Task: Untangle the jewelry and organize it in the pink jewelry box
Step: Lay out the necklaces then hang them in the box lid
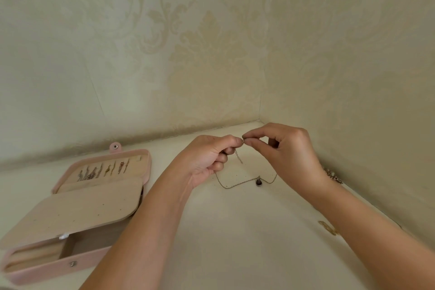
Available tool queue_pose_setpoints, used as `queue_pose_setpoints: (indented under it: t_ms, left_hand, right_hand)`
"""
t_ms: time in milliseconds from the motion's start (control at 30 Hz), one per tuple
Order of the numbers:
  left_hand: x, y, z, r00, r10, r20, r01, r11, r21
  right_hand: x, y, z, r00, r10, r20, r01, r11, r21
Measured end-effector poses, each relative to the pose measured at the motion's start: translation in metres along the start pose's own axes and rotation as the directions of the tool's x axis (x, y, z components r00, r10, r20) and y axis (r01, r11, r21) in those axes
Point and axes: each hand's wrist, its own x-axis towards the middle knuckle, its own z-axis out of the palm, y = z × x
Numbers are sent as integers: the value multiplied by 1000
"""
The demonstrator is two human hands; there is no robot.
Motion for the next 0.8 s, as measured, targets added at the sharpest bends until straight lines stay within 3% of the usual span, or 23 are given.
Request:
queue_pose_setpoints:
  t_ms: [300,400,533,633,800]
  left_hand:
    - [0,2,0,999,24,35,-24,1000,-5]
    - [-2,2,-3,997,63,32,-67,989,131]
    - [-5,0,-5,991,123,43,-130,919,373]
    - [-6,1,-8,988,143,59,-150,807,571]
    - [-10,6,-10,976,187,112,-218,807,549]
  right_hand:
    - [1,1,3,998,-66,-13,64,993,-97]
    - [2,0,1,1000,14,7,-14,999,-49]
    - [3,4,-3,960,185,210,-192,981,12]
    - [5,11,-4,906,254,338,-266,964,-13]
    - [2,12,-3,801,236,550,-340,936,94]
